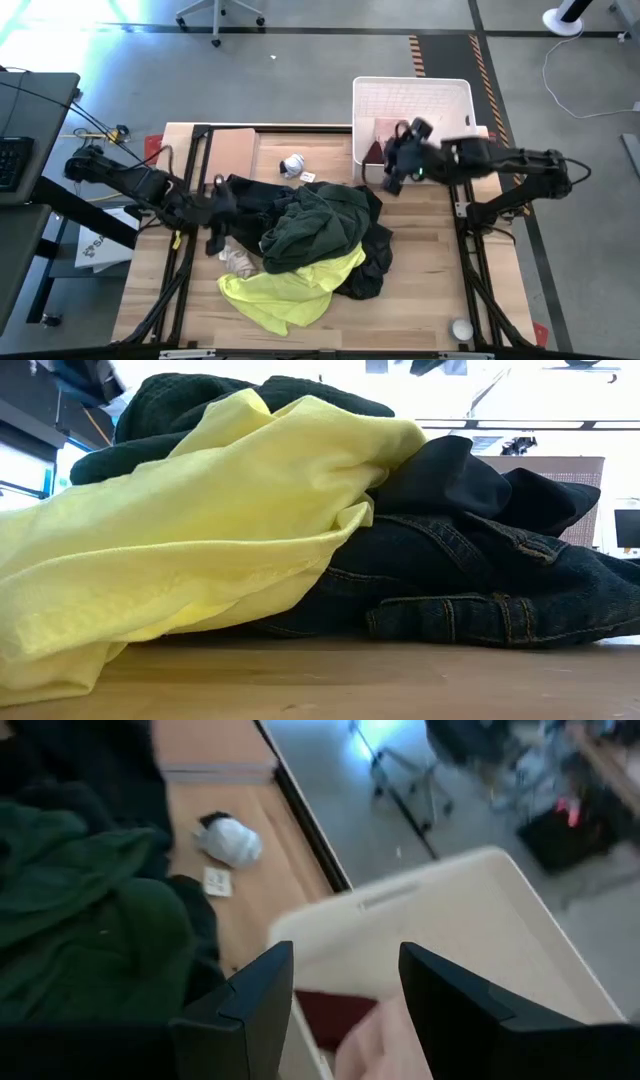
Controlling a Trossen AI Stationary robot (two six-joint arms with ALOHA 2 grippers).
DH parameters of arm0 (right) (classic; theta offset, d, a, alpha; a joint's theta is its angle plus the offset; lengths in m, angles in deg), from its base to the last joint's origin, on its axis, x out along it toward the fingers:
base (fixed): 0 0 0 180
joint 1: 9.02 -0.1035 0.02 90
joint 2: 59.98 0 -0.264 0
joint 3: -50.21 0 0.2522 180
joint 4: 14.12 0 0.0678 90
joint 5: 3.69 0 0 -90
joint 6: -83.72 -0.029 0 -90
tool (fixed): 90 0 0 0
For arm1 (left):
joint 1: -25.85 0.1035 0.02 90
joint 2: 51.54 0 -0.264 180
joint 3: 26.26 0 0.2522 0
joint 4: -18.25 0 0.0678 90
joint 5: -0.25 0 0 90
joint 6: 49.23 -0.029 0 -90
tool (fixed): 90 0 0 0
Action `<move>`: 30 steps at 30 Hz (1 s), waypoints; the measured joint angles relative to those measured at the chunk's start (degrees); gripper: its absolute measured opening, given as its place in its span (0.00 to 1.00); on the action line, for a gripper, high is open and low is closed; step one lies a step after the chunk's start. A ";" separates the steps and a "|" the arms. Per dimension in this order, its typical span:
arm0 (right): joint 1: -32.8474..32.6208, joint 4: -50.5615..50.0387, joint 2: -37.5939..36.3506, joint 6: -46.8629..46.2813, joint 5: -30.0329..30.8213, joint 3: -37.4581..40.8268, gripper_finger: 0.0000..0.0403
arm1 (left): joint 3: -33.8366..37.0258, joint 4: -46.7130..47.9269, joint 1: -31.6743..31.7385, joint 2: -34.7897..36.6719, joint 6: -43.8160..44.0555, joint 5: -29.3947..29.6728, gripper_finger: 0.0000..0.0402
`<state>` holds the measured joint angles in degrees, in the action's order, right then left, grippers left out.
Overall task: Sort clothes
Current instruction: Put the bottom white patterned sock into the white laundry bin
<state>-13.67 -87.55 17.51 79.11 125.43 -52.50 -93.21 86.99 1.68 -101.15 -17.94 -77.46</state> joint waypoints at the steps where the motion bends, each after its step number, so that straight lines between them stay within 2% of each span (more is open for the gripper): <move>1: -1.60 1.68 0.00 0.30 1.13 1.57 0.45 | 0.00 2.14 -0.90 -0.71 2.36 -0.12 0.32; 6: -7.99 9.38 0.02 -1.90 5.82 9.99 0.45 | 1.52 6.76 -5.47 -4.69 13.27 -0.75 0.32; 11: -13.21 19.03 0.02 -1.72 11.53 15.73 0.45 | 7.29 4.52 -9.07 -7.79 20.42 -3.61 0.32; 16: -16.68 23.00 0.00 0.54 15.31 16.75 0.45 | 13.67 -1.18 -11.22 -10.44 26.18 -5.93 0.32; 22: -17.11 23.55 0.00 0.96 16.62 16.74 0.45 | 19.45 -12.67 -11.68 -12.96 26.70 -5.33 0.33; 30: -16.73 23.95 0.00 0.57 16.48 16.74 0.45 | 25.83 -24.51 -11.68 -17.15 26.82 -3.03 0.43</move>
<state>-30.40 -63.61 17.51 79.68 141.90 -35.75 -67.38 62.48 -10.00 -118.30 8.89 -80.49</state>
